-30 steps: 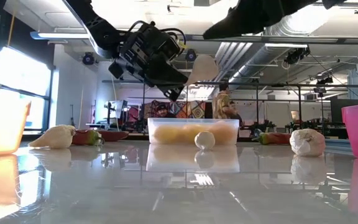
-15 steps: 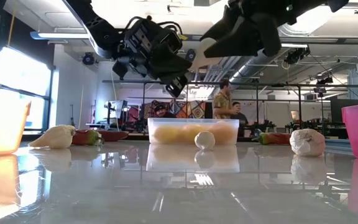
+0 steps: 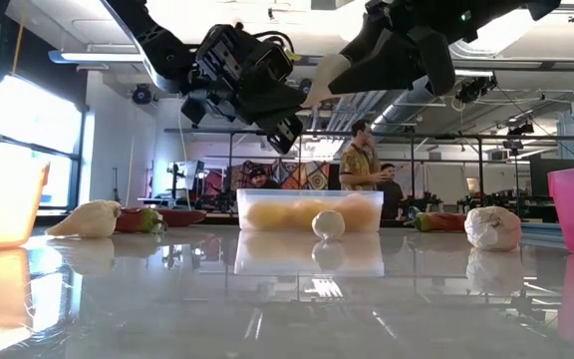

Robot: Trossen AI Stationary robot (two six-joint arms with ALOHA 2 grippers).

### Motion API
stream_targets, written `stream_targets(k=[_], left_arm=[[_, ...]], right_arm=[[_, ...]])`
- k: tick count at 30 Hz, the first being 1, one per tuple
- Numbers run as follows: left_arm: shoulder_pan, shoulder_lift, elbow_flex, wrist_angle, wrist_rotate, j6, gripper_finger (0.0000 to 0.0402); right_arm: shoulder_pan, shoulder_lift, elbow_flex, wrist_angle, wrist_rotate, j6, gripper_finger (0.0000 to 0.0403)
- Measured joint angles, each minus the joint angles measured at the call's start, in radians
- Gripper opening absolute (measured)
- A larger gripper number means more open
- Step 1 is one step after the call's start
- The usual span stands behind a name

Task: Sort produce into baskets
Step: Put the top center garlic into the pink bin

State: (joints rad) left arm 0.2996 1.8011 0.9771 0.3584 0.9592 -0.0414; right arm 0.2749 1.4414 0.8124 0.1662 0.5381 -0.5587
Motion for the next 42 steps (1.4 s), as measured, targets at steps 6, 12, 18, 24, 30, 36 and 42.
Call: stream_targets(k=[6,12,18,24,30,36,42], left_arm=[[-0.006,0.0,0.0,0.003,-0.04,0.059,0.0007],[-0.024,-0.002,0.0,0.013,-0.153,0.105,0.0056],[-0.036,-0.001,0.0,0.022,-0.2,0.106,0.0121],[-0.043,-0.001,0.0,0.03,-0.201,0.139,0.0171],[-0.063,-0.001,0.0,0.03,-0.237,0.178,0.0186],[-0.081,-0.001,0.0,0.031,-0.237,0.184,0.0186],[-0.085,-0.001,0.0,0.031,-0.241,0.186,0.0186]], right_arm=[[0.001,0.0,0.008,-0.021,0.001,-0.013,0.0172],[0.029,-0.001,0.147,-0.337,0.055,0.237,0.0167],[0.091,-0.003,0.266,-0.7,0.056,0.545,0.0166],[0.192,-0.003,0.388,-1.147,-0.038,0.966,0.0166],[0.288,-0.003,0.416,-1.425,-0.336,1.455,0.0165],[0.363,-0.003,0.338,-1.44,-0.532,1.714,0.0165],[0.358,-0.003,0.232,-1.317,-0.549,1.728,0.0165]])
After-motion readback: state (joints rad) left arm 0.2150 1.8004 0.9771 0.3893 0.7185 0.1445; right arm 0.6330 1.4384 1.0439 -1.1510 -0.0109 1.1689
